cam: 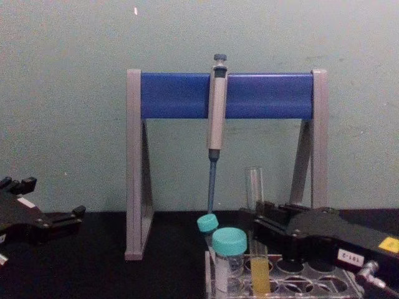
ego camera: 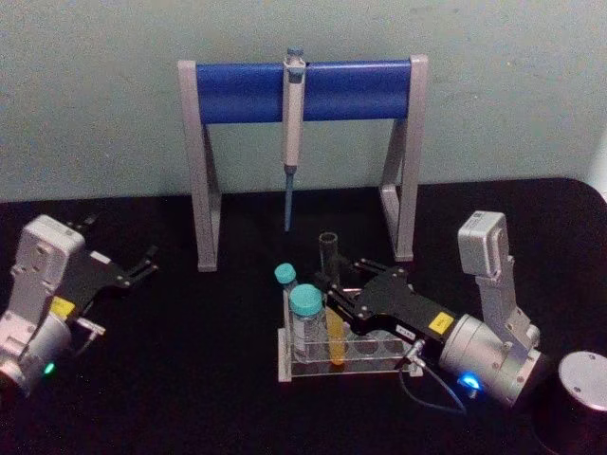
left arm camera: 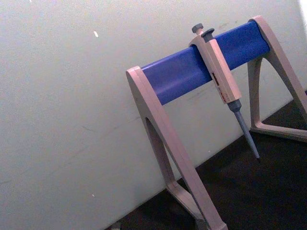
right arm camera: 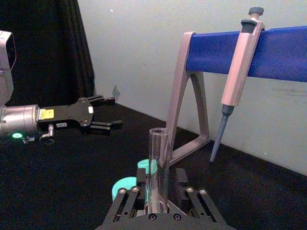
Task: Pick up the test tube from the test tube rack, shake it, then place it back into the test tube rack.
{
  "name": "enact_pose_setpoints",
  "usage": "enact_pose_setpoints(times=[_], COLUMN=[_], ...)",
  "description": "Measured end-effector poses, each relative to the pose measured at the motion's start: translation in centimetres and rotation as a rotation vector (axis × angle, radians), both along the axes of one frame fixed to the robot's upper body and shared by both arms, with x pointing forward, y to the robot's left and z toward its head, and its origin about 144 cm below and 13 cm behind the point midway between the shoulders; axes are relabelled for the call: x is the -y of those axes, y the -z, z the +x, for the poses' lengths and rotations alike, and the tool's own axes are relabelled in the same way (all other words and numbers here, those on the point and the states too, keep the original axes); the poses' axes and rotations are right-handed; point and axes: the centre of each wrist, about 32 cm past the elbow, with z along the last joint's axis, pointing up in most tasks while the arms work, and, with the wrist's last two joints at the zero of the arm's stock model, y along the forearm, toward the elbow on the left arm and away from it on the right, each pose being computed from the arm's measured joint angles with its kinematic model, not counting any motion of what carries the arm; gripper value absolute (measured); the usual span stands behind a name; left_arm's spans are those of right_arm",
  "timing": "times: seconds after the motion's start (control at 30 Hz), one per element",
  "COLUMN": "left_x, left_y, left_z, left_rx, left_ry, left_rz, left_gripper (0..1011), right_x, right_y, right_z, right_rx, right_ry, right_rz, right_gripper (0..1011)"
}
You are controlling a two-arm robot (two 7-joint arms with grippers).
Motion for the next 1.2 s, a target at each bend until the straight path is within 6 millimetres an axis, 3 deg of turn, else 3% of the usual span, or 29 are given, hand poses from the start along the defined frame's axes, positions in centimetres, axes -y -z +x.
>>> enact_pose_setpoints(times=[0.5, 0.73, 1.03, 1.2], left_x=[0.0, 0.0, 0.0, 0.0], left_y=[0.0, 0.0, 0.0, 0.0], left_z=[0.0, 0.0, 0.0, 0.0], left_rx=[0.000, 0.000, 0.000, 0.000], left_ry=[0.000, 0.000, 0.000, 0.000], left_rz=[0.000, 0.000, 0.000, 0.000], left_gripper=[1001, 1001, 1001, 1001], right_x=[0.0, 0.0, 0.0, 0.2], right_y=[0.0, 0.0, 0.0, -1.1], right_z=[0.0, 0.0, 0.0, 0.2], right_rx=[0.001, 0.001, 0.003, 0.052], right_ry=[-0.001, -0.001, -0.004, -0.012], right_rz=[0.001, 0.001, 0.003, 0.028], right_gripper=[831, 1000, 1000, 1000])
